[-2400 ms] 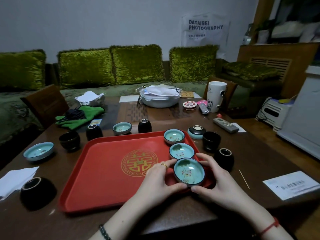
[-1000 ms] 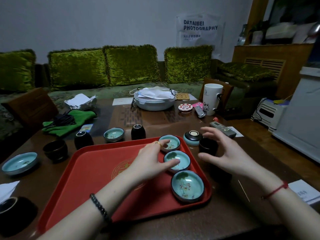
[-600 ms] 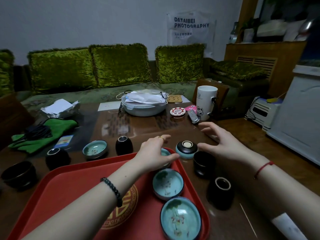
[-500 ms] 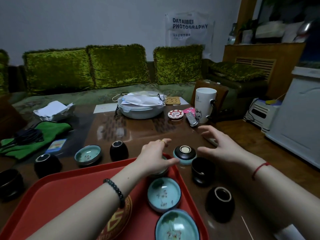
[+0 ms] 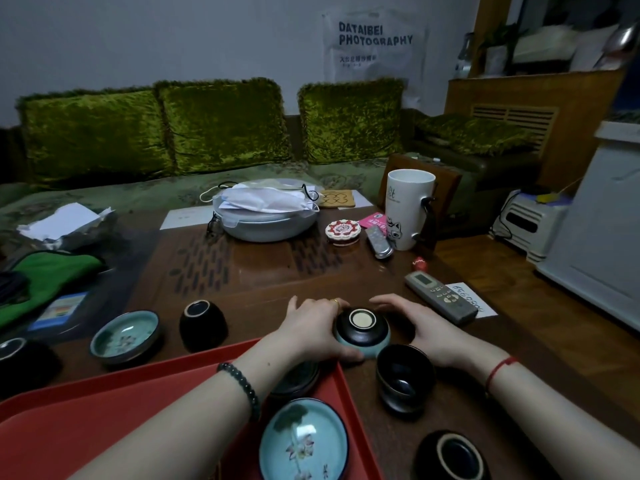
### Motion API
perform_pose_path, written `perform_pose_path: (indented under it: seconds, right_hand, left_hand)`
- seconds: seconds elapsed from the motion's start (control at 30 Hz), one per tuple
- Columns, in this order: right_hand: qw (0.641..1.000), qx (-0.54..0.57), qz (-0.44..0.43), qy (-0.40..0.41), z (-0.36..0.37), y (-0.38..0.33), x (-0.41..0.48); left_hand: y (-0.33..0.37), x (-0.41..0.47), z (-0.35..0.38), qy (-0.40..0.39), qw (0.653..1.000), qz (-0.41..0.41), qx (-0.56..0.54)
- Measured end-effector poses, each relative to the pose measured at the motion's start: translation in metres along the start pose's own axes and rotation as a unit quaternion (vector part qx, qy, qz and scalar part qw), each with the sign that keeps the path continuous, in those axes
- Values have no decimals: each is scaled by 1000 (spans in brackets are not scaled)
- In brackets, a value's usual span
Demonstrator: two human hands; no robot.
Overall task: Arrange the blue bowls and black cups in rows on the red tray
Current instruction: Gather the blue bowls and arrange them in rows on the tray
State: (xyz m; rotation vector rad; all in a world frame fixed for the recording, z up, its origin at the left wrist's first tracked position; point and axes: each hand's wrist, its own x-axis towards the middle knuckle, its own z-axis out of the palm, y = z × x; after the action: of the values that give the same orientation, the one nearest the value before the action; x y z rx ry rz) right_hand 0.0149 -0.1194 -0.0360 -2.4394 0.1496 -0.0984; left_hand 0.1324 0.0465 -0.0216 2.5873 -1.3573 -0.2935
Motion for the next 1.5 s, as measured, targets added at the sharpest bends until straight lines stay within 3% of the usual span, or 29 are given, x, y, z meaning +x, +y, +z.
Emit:
perform_pose_path:
  seconds: [0.23,0.57,0.9,1.17,1.5]
  right_hand:
    - [999,30,-11,30,3,0,-1]
    - [989,65,-68,111,-32,-53,-16]
    - [977,96,-166,92,-32,-157,-37]
    - [969,214,-111,58,20,-195,-47]
    - [972,200,-119,32,65,-211,-50]
  left_hand:
    - [2,-3,-2,27,999,17,-7]
    - [10,-31,-38,141,983,64,-100]
    - [0,-109,-67,183,918,138,-325]
    - [-21,-168,-56,265,878,108,-383]
    - [-57,-218,-41,211,883,66,-413]
